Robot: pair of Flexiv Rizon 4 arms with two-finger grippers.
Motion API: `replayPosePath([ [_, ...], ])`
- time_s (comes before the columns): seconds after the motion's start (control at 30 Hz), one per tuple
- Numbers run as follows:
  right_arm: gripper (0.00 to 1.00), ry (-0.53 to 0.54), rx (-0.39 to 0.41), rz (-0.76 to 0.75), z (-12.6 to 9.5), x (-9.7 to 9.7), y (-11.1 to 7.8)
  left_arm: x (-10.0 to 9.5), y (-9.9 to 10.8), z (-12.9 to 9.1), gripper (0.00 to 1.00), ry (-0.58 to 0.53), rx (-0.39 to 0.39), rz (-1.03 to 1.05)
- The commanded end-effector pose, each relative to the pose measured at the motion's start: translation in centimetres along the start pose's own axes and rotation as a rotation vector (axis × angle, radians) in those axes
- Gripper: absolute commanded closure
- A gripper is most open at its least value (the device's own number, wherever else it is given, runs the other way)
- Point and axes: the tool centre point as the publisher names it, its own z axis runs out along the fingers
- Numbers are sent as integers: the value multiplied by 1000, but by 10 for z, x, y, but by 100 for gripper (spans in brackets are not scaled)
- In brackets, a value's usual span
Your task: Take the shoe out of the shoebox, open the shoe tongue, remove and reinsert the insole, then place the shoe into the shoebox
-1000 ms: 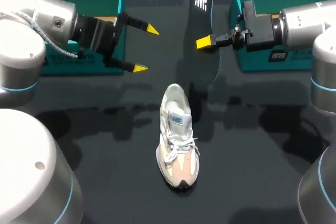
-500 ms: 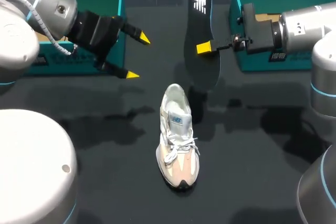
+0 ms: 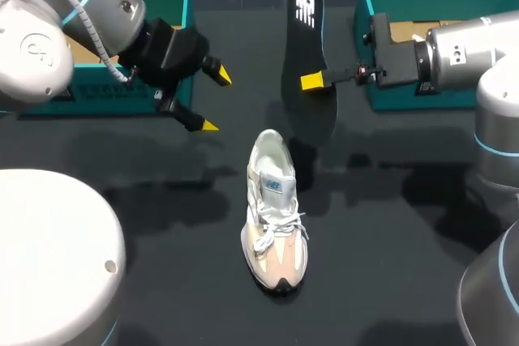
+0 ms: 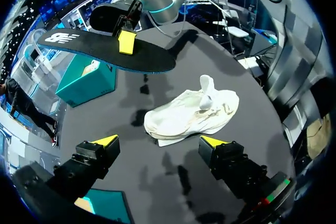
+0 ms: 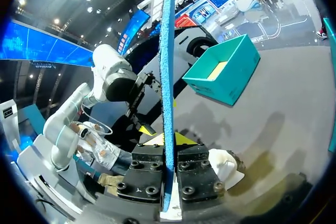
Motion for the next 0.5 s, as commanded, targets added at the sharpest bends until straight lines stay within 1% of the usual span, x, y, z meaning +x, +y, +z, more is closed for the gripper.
replayPosePath([
  [0.03,100,23,14,-18,14,-7,1,9,3,10,0,4,-62,-23],
  [0.13,100,34,16,-24,19,-10,-1,19,8,22,0,9,-107,-35],
  [0.2,100,43,5,-29,22,-12,-3,24,12,29,0,23,-116,-57],
  [0.27,100,66,-15,-32,26,-16,-5,29,15,35,0,26,-149,-58],
  [0.3,100,67,-10,-40,28,-18,-7,29,15,35,0,26,-149,-58],
  [0.5,100,67,-10,-40,28,-18,-7,29,15,35,0,26,-149,-58],
])
